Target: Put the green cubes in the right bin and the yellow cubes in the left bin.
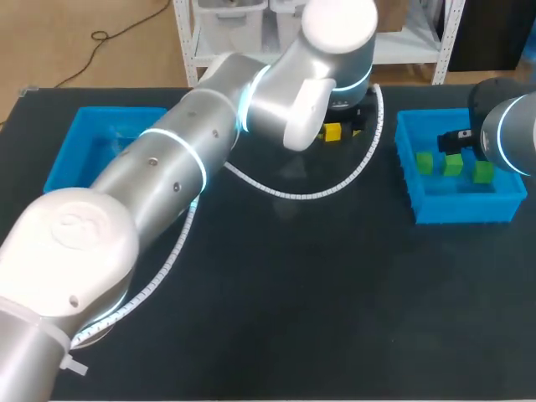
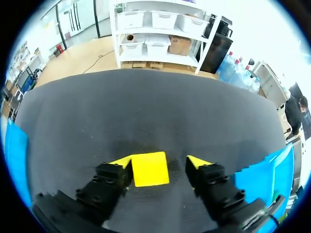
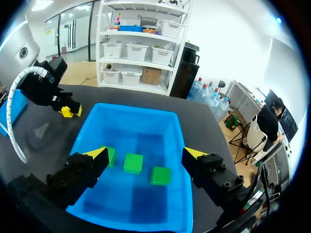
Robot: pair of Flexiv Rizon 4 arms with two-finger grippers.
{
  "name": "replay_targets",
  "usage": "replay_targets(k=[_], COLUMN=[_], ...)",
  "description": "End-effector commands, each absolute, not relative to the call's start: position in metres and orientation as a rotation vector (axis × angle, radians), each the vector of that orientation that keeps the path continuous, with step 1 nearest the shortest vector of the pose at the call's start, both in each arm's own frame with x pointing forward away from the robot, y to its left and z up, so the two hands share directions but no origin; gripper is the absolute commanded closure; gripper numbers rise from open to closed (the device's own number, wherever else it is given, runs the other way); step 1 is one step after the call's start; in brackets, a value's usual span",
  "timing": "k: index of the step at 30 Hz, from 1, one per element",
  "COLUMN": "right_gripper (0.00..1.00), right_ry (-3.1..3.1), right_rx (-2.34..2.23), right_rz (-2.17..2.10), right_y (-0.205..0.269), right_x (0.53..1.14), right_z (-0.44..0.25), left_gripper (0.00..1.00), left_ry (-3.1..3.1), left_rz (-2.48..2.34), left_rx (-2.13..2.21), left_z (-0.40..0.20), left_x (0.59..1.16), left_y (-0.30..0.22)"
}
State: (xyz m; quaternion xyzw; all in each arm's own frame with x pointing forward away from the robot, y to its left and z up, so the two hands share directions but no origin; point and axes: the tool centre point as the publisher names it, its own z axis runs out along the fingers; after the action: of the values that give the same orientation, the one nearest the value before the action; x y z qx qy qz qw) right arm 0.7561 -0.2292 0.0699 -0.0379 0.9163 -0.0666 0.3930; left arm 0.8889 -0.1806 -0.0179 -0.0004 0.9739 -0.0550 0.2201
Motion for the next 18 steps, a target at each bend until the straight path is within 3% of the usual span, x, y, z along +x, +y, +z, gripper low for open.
replay_targets(k=[1,10,18], right_gripper=[0.0,0.0,0.0], right_ry=[2.319,2.319,2.319], right_rx=[-0.096,-0.096,-0.096], right_rz=[-0.165,-0.165,-0.165], right_y=[-0.23,-0.23,-0.23], right_x=[0.755,0.755,0.755], right_z=[0.069,0.069,0.069], left_gripper=[1.0,1.0,1.0], left_ry=[2.87,2.902,2.901], left_rz=[-0.161,-0.275,-0.559], left_rx=[0.009,0.261,0.365], left_z=[-0.018,0.001,0.034], left_x=[0.909,0.883,0.821], left_y=[-0.187,-0.183,-0.128])
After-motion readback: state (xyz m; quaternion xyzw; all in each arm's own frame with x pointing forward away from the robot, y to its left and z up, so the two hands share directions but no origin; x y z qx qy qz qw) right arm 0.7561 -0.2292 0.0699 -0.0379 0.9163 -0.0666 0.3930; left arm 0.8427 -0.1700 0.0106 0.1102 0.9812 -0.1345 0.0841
